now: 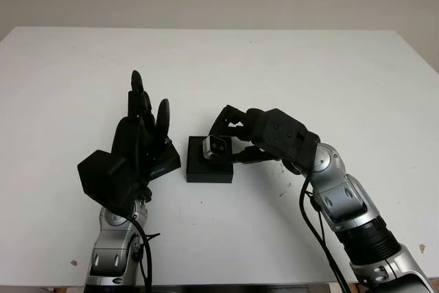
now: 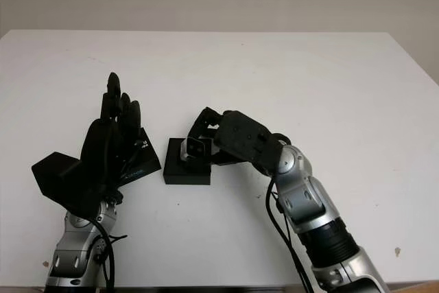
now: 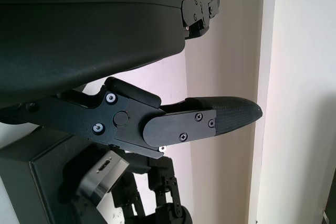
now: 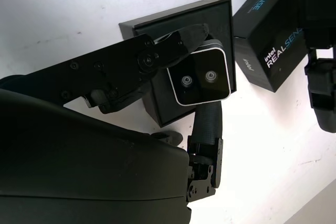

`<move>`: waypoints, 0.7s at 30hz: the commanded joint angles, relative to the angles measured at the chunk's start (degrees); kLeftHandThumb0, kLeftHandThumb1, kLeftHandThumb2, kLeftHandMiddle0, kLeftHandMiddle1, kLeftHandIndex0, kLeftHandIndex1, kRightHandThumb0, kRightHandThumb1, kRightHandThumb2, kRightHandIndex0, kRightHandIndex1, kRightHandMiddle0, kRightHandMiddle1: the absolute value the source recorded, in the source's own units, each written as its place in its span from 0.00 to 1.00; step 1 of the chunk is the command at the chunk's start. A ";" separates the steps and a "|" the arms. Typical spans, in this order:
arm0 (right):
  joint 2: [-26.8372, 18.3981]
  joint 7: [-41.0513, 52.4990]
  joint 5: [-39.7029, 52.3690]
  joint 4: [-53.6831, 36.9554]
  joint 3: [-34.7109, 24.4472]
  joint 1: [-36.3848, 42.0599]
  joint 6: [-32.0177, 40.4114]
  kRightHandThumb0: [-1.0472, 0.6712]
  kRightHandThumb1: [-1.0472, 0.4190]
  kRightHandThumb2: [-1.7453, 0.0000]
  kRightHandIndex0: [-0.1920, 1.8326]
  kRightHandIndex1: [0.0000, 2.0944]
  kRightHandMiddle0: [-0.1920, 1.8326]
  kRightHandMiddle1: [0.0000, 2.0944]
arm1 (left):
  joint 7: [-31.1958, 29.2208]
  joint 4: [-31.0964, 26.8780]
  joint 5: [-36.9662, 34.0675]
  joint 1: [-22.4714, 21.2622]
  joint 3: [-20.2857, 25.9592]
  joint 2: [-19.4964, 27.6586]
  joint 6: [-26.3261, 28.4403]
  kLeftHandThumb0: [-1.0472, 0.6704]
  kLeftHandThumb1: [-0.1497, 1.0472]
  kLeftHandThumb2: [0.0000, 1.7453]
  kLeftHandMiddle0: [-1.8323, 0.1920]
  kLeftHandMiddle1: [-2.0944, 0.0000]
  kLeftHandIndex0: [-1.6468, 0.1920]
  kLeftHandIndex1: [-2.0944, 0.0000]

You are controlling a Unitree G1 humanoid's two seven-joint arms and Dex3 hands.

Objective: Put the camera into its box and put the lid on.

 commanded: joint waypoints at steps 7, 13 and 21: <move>1.05 -0.88 -0.22 -0.52 0.56 1.66 0.42 0.40 0.01 0.97 0.25 0.04 0.16 0.94 | -0.07 -0.01 -0.05 -0.31 -0.13 -0.21 -1.05 0.18 1.00 0.30 1.00 1.00 1.00 1.00; -0.08 -1.22 -2.02 -0.56 0.99 1.90 -1.92 0.40 0.01 0.97 0.26 0.04 0.17 0.93 | 0.06 -0.28 -0.03 -0.10 -0.14 -0.31 -0.86 0.18 1.00 0.30 1.00 1.00 1.00 1.00; -0.42 -2.08 -3.88 -0.27 1.13 2.31 -3.77 0.43 0.01 0.97 0.27 0.05 0.18 0.92 | -0.37 -0.09 -0.49 0.02 0.05 -0.08 -1.41 0.19 1.00 0.30 1.00 1.00 1.00 1.00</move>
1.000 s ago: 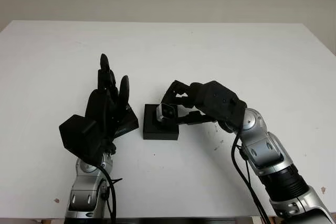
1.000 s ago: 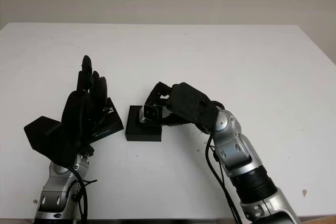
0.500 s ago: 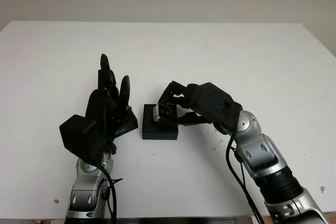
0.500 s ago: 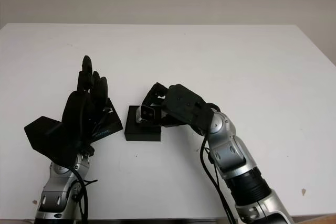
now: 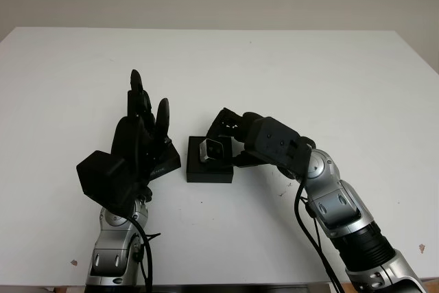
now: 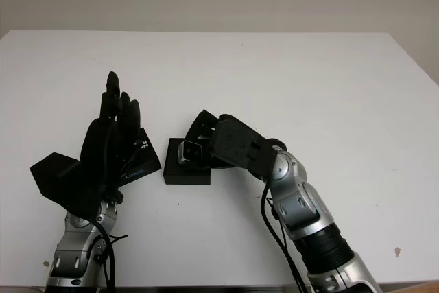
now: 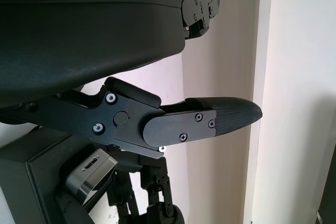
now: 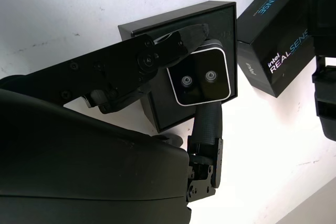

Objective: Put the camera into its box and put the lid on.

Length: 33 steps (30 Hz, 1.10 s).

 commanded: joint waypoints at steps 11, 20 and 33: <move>-0.58 -0.93 -1.49 0.30 -0.61 0.32 -0.07 0.43 0.01 0.97 0.27 0.05 0.18 0.92 | -0.05 0.01 -0.28 -0.10 0.17 -0.08 -0.54 0.18 1.00 0.29 1.00 1.00 1.00 1.00; -0.39 -1.71 -1.74 0.00 -0.76 0.51 0.67 0.43 0.01 0.97 0.27 0.04 0.17 0.93 | -0.02 0.16 -0.32 0.06 0.20 -0.18 -0.93 0.18 1.00 0.29 1.00 1.00 1.00 1.00; -2.32 1.51 -1.76 0.24 -0.20 1.06 -2.35 0.29 0.08 0.97 0.11 0.01 0.05 0.52 | -0.06 -0.26 -0.51 0.25 0.13 -0.17 -0.54 0.18 1.00 0.29 1.00 1.00 1.00 1.00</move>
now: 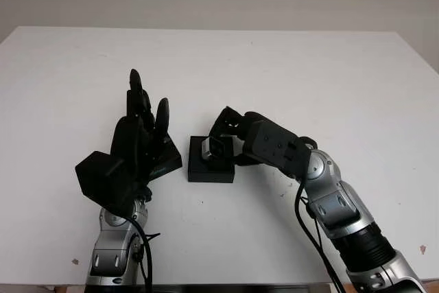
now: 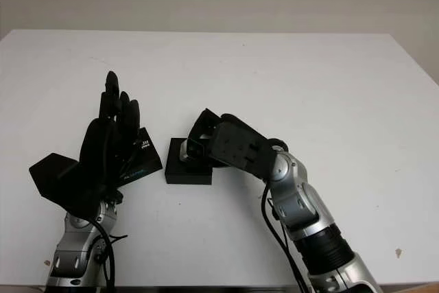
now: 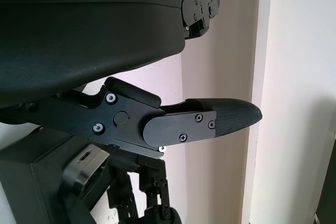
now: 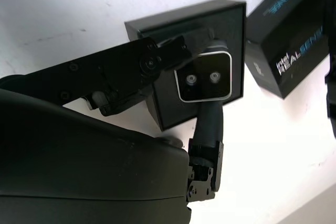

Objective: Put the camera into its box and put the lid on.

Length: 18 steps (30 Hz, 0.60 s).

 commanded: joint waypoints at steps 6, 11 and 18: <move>-1.17 0.05 -0.01 0.95 -0.38 1.00 -3.17 0.28 0.09 0.97 0.10 0.02 0.06 0.47 | 0.26 -0.60 -0.25 0.43 0.04 -0.42 -0.15 0.18 1.00 0.29 1.00 1.00 1.00 1.00; -0.96 0.01 0.38 0.98 -0.73 1.18 -3.46 0.29 0.09 0.97 0.10 0.02 0.06 0.47 | 0.00 -0.43 -0.05 0.53 0.04 -0.26 -0.53 0.18 1.00 0.29 1.00 1.00 1.00 1.00; -0.80 -1.01 1.49 2.15 -2.00 1.53 -7.46 0.30 0.10 0.97 0.11 0.03 0.05 0.46 | 0.00 -0.61 -0.16 0.55 0.04 -0.35 0.14 0.18 1.00 0.29 1.00 1.00 1.00 0.99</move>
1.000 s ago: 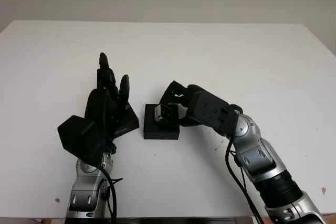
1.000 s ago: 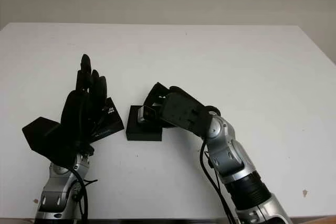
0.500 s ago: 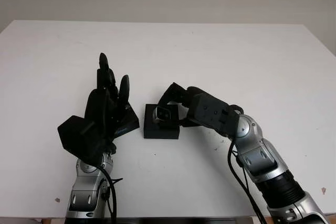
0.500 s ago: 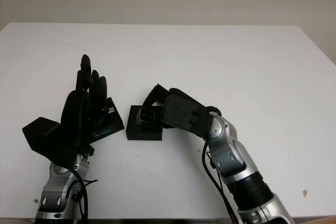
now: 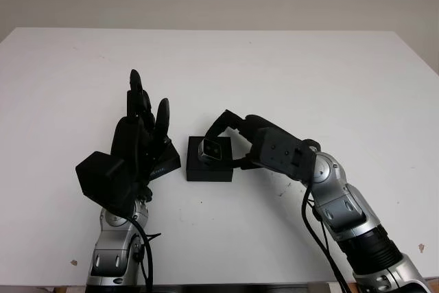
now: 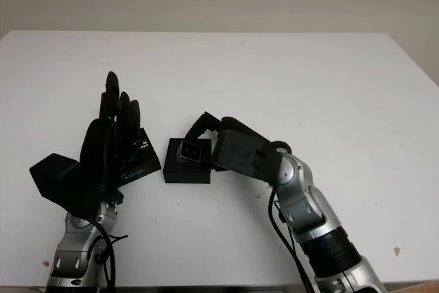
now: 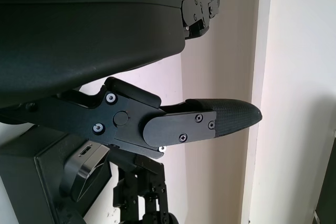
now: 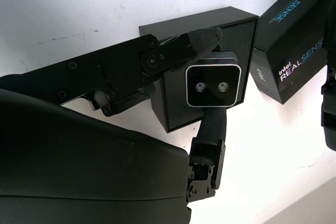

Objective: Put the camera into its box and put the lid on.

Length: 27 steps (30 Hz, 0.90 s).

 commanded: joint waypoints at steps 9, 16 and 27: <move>0.70 -5.35 3.22 3.29 -5.13 -1.76 -12.65 0.28 0.12 0.97 0.18 0.05 0.10 0.44 | -0.17 -0.23 -0.14 0.78 0.13 0.03 -0.87 0.18 1.00 0.29 1.00 1.00 1.00 1.00; -0.19 -9.40 2.92 3.39 -7.04 -1.53 -24.33 0.28 0.13 0.97 0.27 0.11 0.09 0.55 | -0.21 -0.75 -0.11 1.39 0.27 0.13 -0.67 0.18 1.00 0.28 1.00 1.00 1.00 0.99; -0.74 -14.71 -7.47 -5.18 -6.02 4.41 -25.02 0.22 0.10 0.97 0.23 0.18 0.13 0.55 | -1.12 -1.51 -0.56 2.13 0.44 0.89 -0.20 0.18 1.00 0.29 1.00 1.00 1.00 1.00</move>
